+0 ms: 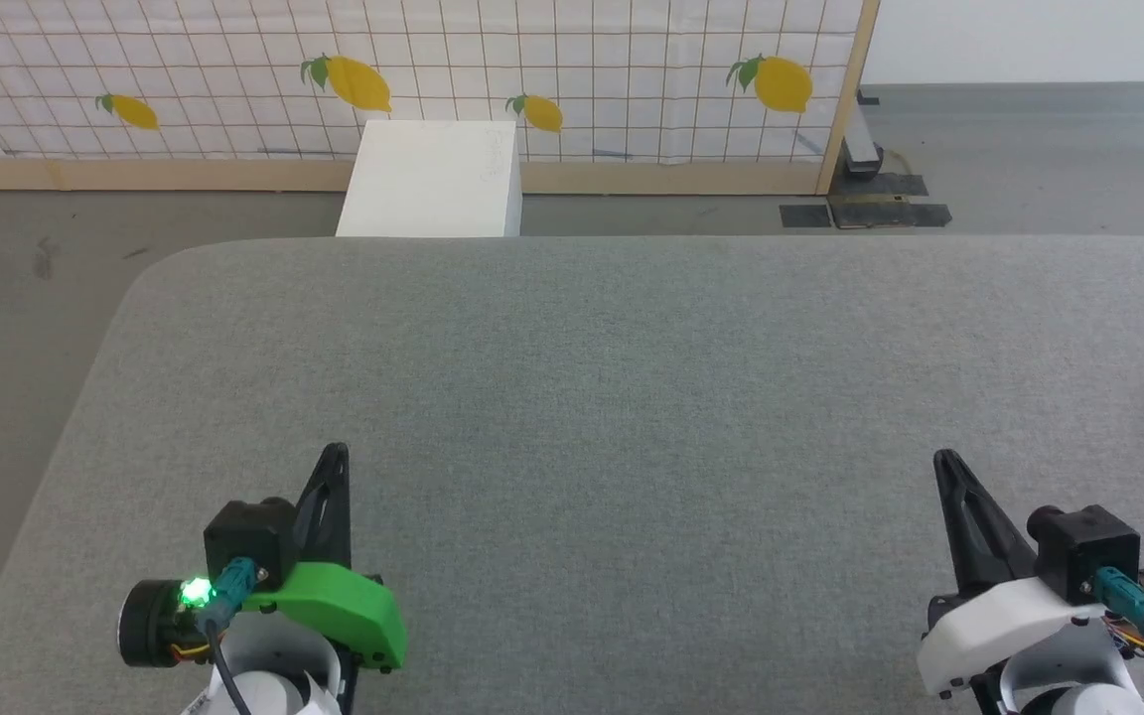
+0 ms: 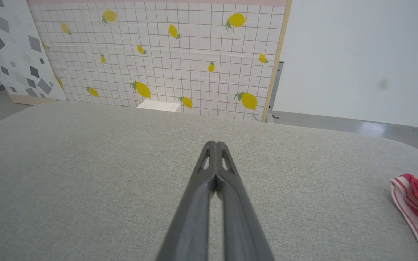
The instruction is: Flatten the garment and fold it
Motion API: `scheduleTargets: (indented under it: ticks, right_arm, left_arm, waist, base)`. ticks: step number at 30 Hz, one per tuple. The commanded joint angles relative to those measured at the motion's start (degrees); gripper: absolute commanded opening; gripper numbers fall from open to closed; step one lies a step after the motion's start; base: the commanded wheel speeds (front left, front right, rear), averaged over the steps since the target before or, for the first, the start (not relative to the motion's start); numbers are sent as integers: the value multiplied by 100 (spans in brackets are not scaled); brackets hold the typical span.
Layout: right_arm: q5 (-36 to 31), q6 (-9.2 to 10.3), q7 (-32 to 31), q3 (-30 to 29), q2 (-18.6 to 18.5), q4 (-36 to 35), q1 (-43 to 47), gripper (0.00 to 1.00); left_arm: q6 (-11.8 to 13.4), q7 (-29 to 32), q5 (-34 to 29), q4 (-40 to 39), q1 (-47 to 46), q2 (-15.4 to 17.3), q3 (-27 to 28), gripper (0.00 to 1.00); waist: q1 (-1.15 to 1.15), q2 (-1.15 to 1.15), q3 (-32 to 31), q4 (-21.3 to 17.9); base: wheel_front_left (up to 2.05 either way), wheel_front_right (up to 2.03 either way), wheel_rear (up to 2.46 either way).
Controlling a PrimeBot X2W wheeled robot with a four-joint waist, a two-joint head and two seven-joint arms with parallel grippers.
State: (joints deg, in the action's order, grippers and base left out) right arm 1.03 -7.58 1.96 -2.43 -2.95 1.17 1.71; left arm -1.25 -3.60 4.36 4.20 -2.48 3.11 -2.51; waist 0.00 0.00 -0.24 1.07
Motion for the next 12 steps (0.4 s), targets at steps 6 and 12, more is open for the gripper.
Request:
scheduleTargets:
  ticks: [6, 12]
  right_arm:
    - [-43, 7, -52, 70, 6, -54, -111, 0]
    - [-58, 8, -90, 116, 6, -71, -127, 0]
  left_arm:
    - [54, 97, -165, -130, 126, -19, 76, 0]
    - [73, 167, -237, -207, 158, -20, 122, 0]
  waist:
    - [0, 0, 5, -24]
    - [0, 0, 10, -46]
  base:
    - [0, 0, 0]
    - [0, 0, 0]
